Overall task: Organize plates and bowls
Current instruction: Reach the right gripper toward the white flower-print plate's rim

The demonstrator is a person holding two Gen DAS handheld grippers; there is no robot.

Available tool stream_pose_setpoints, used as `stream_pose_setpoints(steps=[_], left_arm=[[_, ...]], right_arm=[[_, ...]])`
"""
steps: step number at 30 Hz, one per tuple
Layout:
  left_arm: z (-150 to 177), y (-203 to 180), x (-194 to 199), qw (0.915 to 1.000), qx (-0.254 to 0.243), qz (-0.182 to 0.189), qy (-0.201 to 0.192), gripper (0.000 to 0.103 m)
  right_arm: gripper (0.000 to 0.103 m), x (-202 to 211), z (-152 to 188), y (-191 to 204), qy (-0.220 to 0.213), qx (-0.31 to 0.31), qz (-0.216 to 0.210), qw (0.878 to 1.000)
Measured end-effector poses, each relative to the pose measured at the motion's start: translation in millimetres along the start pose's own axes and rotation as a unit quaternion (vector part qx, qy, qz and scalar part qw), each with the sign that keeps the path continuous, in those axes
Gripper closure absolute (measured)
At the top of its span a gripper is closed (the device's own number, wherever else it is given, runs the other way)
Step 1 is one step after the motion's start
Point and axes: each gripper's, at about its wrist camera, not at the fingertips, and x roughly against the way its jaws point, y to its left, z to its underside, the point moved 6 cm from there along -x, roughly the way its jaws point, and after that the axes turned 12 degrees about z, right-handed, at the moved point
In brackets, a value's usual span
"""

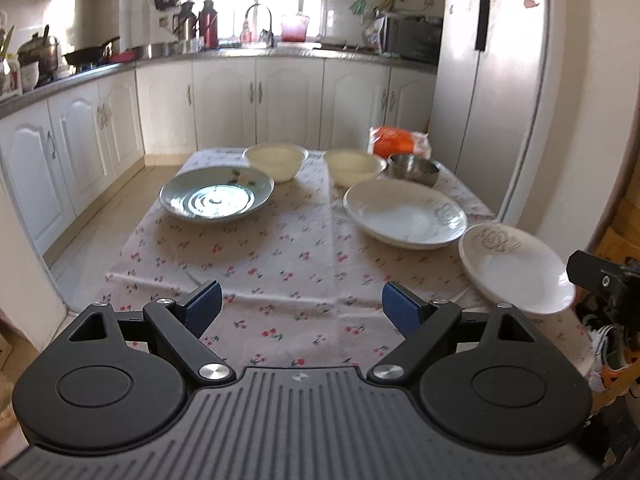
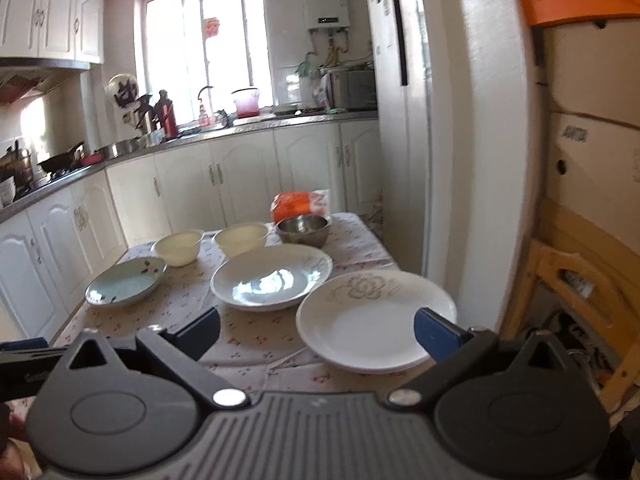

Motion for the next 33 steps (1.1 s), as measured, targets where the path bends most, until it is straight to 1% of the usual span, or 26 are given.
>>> stream_pose_setpoints(steps=[5, 10, 18, 27, 33], left_arm=[[4.0, 12.3, -9.4, 0.9996, 0.020, -0.003, 0.019, 0.000], [5.5, 15.8, -20.4, 0.9990, 0.030, -0.001, 0.035, 0.000], [7.2, 18.2, -33.7, 0.9978, 0.038, 0.002, 0.054, 0.000], [7.1, 15.4, -51.4, 0.9965, 0.043, -0.001, 0.071, 0.000], [7.6, 6.1, -66.6, 0.9953, 0.041, 0.006, 0.088, 0.000]], right_arm=[[0.001, -10.3, 12.7, 16.5, 0.017, 0.012, -0.021, 1.000], [0.001, -16.2, 21.0, 22.7, 0.029, 0.013, -0.039, 0.999], [0.001, -21.3, 21.6, 26.7, 0.029, 0.024, -0.033, 0.999], [0.001, -37.5, 23.9, 17.0, 0.041, 0.014, -0.030, 0.999], [0.001, -46.2, 22.6, -6.0, 0.043, -0.025, -0.031, 0.998]])
